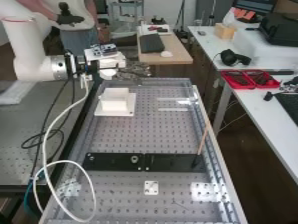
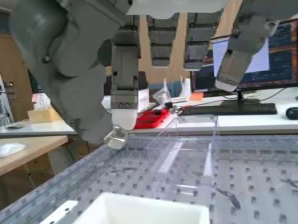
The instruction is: Grab the larger nut and place it in the white container
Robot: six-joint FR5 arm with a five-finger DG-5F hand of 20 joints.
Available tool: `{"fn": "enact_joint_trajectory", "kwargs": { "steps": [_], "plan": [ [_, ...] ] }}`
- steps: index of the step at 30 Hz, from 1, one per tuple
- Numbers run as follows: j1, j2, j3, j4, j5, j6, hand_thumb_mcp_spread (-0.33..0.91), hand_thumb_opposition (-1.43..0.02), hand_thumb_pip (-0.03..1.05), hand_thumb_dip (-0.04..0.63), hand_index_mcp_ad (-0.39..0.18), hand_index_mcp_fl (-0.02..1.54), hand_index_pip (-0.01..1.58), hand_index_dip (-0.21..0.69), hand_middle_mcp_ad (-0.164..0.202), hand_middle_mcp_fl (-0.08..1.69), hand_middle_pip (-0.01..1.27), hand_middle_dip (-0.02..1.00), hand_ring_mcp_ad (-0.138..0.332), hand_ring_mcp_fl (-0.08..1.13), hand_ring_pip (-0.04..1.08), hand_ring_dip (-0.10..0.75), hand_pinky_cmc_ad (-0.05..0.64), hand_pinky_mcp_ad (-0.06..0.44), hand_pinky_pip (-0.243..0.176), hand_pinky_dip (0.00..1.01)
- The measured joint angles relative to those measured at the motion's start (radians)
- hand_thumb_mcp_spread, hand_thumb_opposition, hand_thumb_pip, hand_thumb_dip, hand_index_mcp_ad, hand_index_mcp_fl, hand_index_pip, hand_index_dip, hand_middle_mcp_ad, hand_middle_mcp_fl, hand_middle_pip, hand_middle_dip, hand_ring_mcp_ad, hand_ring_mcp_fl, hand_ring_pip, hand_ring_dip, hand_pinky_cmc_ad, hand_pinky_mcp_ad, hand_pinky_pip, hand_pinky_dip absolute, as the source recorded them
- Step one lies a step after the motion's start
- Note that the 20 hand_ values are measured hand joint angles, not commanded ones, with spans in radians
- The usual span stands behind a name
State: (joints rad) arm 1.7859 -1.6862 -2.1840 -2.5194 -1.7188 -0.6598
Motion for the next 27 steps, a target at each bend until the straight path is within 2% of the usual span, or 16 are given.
{"fn": "enact_joint_trajectory", "kwargs": {
  "steps": [8,14,15,17,20,27],
  "plan": [
    [0.055,0.004,-0.052,-0.025,0.098,0.013,0.37,-0.87,0.76,0.218,-0.089,0.3,1.52,0.087,0.058,0.0,0.13,0.18,0.131,0.01,0.21,0.094,0.342,0.295,-0.075,0.72],
    [0.079,0.004,-0.059,-0.049,0.149,0.016,0.35,-0.87,0.76,0.218,-0.089,0.29,1.52,0.087,0.058,0.0,0.13,0.18,0.131,0.01,0.21,0.094,0.342,0.291,-0.075,0.72],
    [0.082,0.004,-0.058,-0.054,0.156,0.016,0.35,-0.87,0.77,0.222,-0.103,0.25,1.53,0.08,0.058,0.0,0.13,0.18,0.131,0.01,0.24,0.094,0.342,0.295,-0.075,0.72],
    [0.09,0.002,-0.056,-0.068,0.179,0.017,0.36,-0.87,0.85,0.222,-0.134,0.18,1.54,0.063,0.058,0.0,0.13,0.18,0.131,0.01,0.25,0.094,0.34,0.295,-0.075,0.73],
    [0.096,0.001,-0.054,-0.077,0.196,0.02,0.35,-0.85,0.86,0.222,-0.162,0.04,1.54,0.002,0.058,0.0,0.13,0.17,0.131,0.01,0.26,0.091,0.342,0.295,-0.075,0.76],
    [0.091,0.018,-0.039,-0.108,0.23,0.026,0.3,-0.85,0.86,0.222,-0.169,0.01,1.49,-0.12,0.058,0.0,0.13,0.15,0.131,0.01,0.27,0.087,0.342,0.291,-0.075,0.82]
  ]
}}
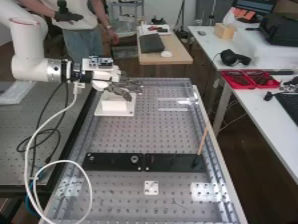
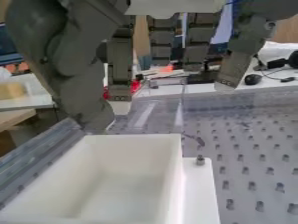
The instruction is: Grab the larger nut and place it in the white container
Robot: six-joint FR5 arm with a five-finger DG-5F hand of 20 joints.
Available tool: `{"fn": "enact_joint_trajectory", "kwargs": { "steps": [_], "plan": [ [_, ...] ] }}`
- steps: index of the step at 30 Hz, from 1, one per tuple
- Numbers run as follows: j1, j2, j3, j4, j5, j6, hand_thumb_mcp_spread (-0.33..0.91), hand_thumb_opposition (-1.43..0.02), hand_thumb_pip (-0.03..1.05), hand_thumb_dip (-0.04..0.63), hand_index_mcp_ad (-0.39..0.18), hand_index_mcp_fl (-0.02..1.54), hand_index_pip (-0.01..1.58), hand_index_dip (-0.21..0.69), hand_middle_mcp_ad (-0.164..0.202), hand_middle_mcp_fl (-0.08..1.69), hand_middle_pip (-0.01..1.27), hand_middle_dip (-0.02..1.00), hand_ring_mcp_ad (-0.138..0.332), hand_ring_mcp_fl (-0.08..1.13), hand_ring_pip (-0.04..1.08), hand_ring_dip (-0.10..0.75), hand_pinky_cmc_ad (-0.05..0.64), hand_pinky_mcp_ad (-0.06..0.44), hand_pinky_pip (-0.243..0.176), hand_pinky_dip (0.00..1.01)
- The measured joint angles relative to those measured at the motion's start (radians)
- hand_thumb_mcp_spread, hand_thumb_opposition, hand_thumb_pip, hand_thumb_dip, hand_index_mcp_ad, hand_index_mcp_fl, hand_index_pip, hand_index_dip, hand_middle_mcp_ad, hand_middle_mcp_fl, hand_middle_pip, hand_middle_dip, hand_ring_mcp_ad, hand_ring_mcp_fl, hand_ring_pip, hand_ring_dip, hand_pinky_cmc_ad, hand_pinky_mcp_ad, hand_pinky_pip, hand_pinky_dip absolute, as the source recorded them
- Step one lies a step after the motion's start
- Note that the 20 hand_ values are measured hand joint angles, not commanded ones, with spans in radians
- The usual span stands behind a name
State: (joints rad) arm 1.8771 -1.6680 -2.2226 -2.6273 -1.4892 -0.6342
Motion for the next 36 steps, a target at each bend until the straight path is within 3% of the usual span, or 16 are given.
{"fn": "enact_joint_trajectory", "kwargs": {
  "steps": [6,10,14,23,36],
  "plan": [
    [-0.029,0.068,0.032,-0.016,0.079,-0.006,0.28,-0.85,0.87,0.222,-0.169,0.01,1.49,-0.148,0.058,0.0,0.13,0.15,0.131,0.01,0.28,0.077,0.342,0.295,-0.075,0.84],
    [-0.087,0.126,0.096,-0.044,0.125,-0.009,0.25,-0.85,0.87,0.222,-0.166,0.01,1.37,-0.178,0.061,0.0,0.13,0.16,0.131,0.01,0.27,0.077,0.342,0.295,-0.075,0.86],
    [-0.165,0.156,0.175,-0.088,0.137,0.023,0.21,-0.85,0.84,0.223,-0.166,0.01,1.22,-0.195,0.058,0.0,0.13,0.16,0.134,0.01,0.26,0.077,0.34,0.293,-0.093,0.86],
    [-0.284,0.164,0.28,-0.2,0.104,0.021,0.15,-0.85,0.82,0.22,-0.164,0.01,1.01,-0.199,0.061,0.0,0.13,0.18,0.136,0.01,0.21,0.08,0.344,0.298,-0.096,0.86],
    [-0.361,0.14,0.327,-0.219,0.037,0.01,0.14,-0.85,0.82,0.22,-0.138,0.01,0.95,-0.178,0.07,0.0,0.13,0.21,0.145,0.01,0.19,0.087,0.34,0.309,-0.096,0.86]
  ]
}}
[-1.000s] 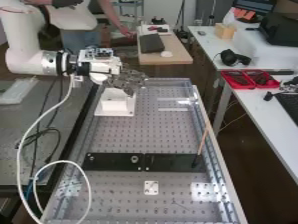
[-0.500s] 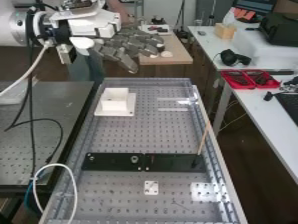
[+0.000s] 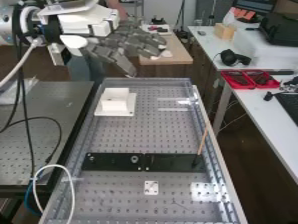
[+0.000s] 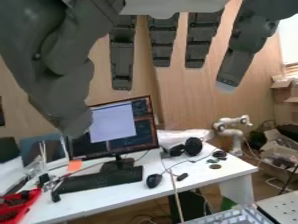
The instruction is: Grab the larger nut and place it in the white container
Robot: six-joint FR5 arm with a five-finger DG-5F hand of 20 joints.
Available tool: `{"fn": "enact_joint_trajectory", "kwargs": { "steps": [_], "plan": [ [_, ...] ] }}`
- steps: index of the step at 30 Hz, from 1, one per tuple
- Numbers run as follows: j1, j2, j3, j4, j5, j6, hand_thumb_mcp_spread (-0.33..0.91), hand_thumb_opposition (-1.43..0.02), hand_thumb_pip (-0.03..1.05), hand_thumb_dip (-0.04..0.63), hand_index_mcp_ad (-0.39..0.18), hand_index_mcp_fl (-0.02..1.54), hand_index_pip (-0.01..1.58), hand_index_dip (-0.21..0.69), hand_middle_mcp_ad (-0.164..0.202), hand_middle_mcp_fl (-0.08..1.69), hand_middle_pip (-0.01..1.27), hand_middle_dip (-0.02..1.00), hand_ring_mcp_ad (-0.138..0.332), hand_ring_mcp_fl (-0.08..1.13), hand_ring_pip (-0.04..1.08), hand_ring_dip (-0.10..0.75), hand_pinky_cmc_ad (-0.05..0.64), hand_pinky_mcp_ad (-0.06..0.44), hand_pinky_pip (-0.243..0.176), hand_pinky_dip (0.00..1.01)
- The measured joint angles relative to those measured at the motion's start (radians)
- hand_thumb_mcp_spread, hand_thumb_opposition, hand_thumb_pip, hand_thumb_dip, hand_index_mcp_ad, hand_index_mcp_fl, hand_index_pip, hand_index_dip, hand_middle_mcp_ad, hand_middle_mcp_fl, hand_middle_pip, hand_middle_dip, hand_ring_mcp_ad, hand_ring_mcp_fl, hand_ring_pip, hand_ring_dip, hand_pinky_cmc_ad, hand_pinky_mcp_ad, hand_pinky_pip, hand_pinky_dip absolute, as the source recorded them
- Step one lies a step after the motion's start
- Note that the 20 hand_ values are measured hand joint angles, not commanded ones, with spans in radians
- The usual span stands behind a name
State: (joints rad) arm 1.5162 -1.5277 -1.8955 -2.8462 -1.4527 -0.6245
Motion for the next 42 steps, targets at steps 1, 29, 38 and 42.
{"fn": "enact_joint_trajectory", "kwargs": {
  "steps": [1,29,38,42],
  "plan": [
    [-0.003,-0.002,0.006,-0.006,-0.008,-0.001,0.14,-0.85,0.81,0.223,-0.138,0.01,0.93,-0.178,0.07,0.0,0.13,0.21,0.145,0.01,0.19,0.087,0.34,0.307,-0.096,0.86],
    [-0.015,-0.045,0.065,-0.168,-0.043,-0.052,0.13,-0.84,0.76,0.222,-0.124,0.02,0.42,-0.106,0.068,0.0,0.13,0.24,0.148,0.01,0.12,0.124,0.34,0.305,-0.105,0.75],
    [-0.003,-0.035,0.05,-0.151,-0.058,-0.058,0.13,-0.84,0.75,0.218,-0.124,0.02,0.39,-0.098,0.068,0.0,0.13,0.24,0.148,0.01,0.13,0.127,0.344,0.309,-0.108,0.75],
    [0.0,-0.029,0.048,-0.147,-0.054,-0.06,0.13,-0.82,0.75,0.222,-0.12,0.02,0.39,-0.096,0.068,0.01,0.13,0.24,0.148,0.01,0.13,0.127,0.346,0.309,-0.105,0.75]
  ]
}}
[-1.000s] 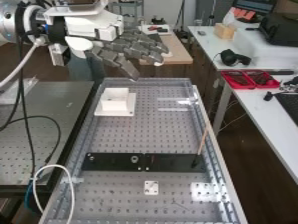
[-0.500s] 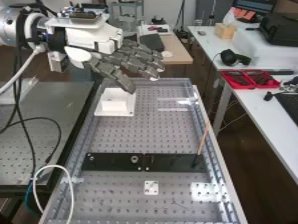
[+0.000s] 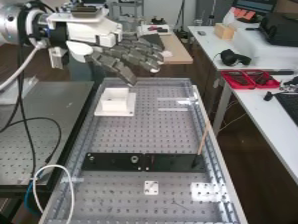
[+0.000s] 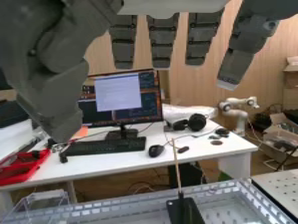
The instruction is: Grab the larger nut and place it in the white container
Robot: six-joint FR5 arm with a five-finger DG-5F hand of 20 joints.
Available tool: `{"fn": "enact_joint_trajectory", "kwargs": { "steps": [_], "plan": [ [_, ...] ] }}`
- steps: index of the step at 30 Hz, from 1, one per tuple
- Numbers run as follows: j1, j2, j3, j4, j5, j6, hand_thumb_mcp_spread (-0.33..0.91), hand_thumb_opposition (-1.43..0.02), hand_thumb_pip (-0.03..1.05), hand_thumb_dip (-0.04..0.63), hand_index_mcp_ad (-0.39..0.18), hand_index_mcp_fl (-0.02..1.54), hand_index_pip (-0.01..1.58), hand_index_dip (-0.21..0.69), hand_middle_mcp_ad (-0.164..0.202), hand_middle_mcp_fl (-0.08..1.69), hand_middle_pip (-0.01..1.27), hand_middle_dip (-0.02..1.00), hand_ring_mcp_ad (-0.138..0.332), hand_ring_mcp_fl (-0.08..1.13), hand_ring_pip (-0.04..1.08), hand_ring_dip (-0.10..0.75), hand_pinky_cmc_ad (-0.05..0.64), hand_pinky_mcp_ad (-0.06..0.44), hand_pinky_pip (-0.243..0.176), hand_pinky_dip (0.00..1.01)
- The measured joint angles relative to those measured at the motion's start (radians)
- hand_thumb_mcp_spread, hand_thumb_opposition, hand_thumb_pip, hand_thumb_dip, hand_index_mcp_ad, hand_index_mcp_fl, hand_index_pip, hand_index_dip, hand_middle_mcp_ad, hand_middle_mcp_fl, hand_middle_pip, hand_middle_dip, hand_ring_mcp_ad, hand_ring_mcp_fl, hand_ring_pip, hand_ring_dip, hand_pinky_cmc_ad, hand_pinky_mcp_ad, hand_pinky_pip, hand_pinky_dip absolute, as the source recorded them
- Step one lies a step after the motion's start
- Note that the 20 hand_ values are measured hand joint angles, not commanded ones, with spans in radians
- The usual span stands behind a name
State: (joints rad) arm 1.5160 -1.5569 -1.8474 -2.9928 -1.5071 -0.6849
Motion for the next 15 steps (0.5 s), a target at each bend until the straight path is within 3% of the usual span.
{"fn": "enact_joint_trajectory", "kwargs": {
  "steps": [15],
  "plan": [
    [0.013,-0.004,0.009,-0.004,-0.001,-0.009,0.13,-0.82,0.75,0.222,-0.12,0.02,0.39,-0.096,0.068,0.02,0.13,0.25,0.148,0.01,0.1,0.134,0.346,0.305,-0.108,0.75]
  ]
}}
